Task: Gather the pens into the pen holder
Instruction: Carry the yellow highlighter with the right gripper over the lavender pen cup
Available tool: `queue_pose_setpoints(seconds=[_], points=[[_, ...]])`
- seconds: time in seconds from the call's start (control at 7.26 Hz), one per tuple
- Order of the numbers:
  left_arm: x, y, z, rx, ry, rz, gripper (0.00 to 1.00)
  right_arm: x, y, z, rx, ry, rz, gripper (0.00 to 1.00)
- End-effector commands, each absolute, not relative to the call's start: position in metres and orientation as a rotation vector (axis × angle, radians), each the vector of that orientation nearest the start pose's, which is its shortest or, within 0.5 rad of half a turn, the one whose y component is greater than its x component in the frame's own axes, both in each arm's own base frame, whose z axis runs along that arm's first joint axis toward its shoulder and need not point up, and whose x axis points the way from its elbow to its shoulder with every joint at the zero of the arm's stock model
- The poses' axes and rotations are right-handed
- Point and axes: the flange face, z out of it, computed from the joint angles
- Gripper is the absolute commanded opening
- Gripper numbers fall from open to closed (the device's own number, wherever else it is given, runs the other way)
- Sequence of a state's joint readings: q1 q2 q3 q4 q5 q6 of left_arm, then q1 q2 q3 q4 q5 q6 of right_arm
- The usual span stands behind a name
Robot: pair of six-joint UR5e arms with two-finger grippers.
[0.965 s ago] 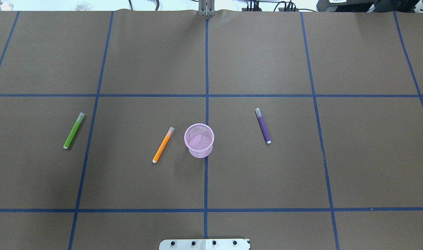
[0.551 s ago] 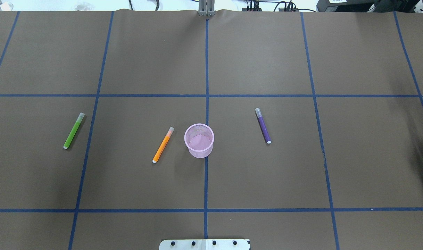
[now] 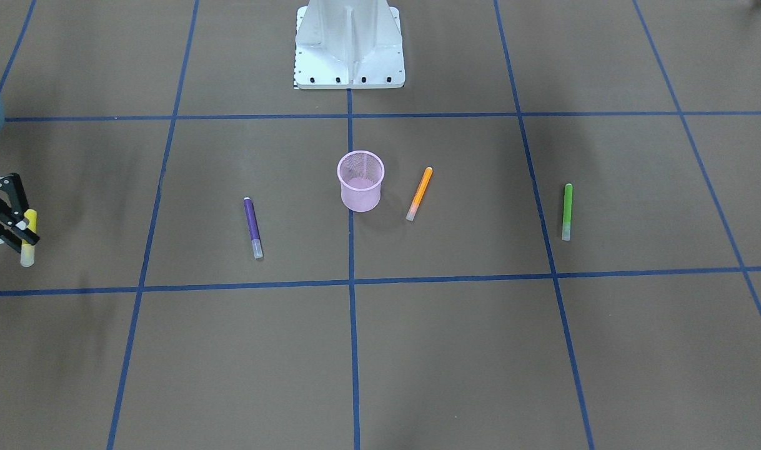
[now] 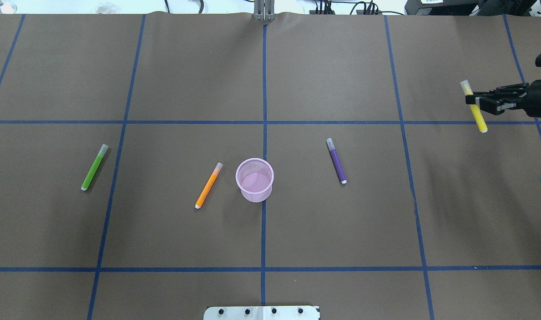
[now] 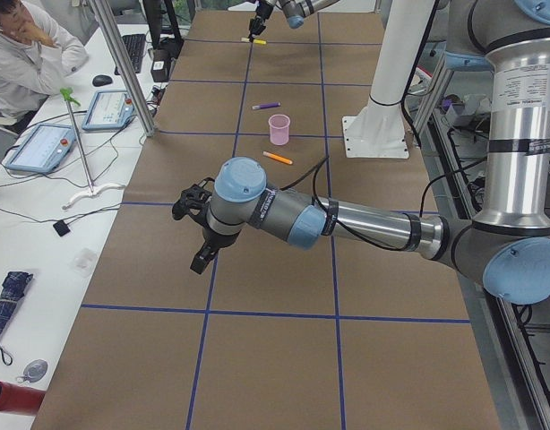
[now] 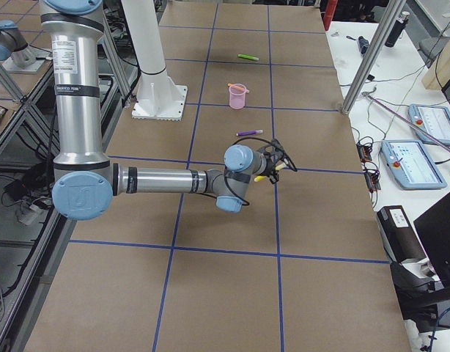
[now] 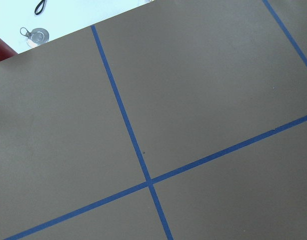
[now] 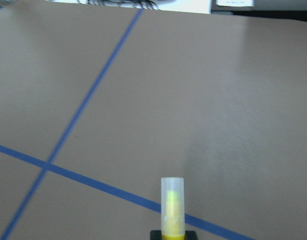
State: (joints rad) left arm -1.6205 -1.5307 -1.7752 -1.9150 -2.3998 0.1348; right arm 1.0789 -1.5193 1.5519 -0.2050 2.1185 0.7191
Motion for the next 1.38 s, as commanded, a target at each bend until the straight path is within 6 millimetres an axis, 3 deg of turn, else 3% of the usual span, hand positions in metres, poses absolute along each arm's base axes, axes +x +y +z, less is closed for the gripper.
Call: queue_pose_setpoints(seconds=[0.0, 0.28, 0.41, 0.69, 0.96, 1.24], points=[[-0.058, -0.482, 0.534, 0.576, 0.830, 0.362, 1.00, -0.234, -0.470, 0.401, 0.981, -1.243, -0.146, 0.00], [-0.025, -0.500, 0.510, 0.596, 0.845, 0.446, 1.00, -0.331, -0.436, 0.338, 1.074, -1.324, -0.155, 0.00], [-0.012, -0.502, 0.507, 0.591, 0.853, 0.472, 1.00, -0.372, -0.418, 0.312, 1.122, -1.343, -0.132, 0.00], [-0.009, -0.503, 0.507, 0.588, 0.855, 0.476, 1.00, -0.452, -0.367, 0.275, 1.251, -1.289, -0.122, 0.00], [-0.005, -0.503, 0.510, 0.580, 0.859, 0.480, 1.00, -0.511, -0.352, 0.247, 1.266, -1.284, -0.068, 0.00], [-0.004, -0.503, 0.510, 0.577, 0.861, 0.482, 1.00, -0.545, -0.327, 0.219, 1.307, -1.216, -0.025, 0.00]])
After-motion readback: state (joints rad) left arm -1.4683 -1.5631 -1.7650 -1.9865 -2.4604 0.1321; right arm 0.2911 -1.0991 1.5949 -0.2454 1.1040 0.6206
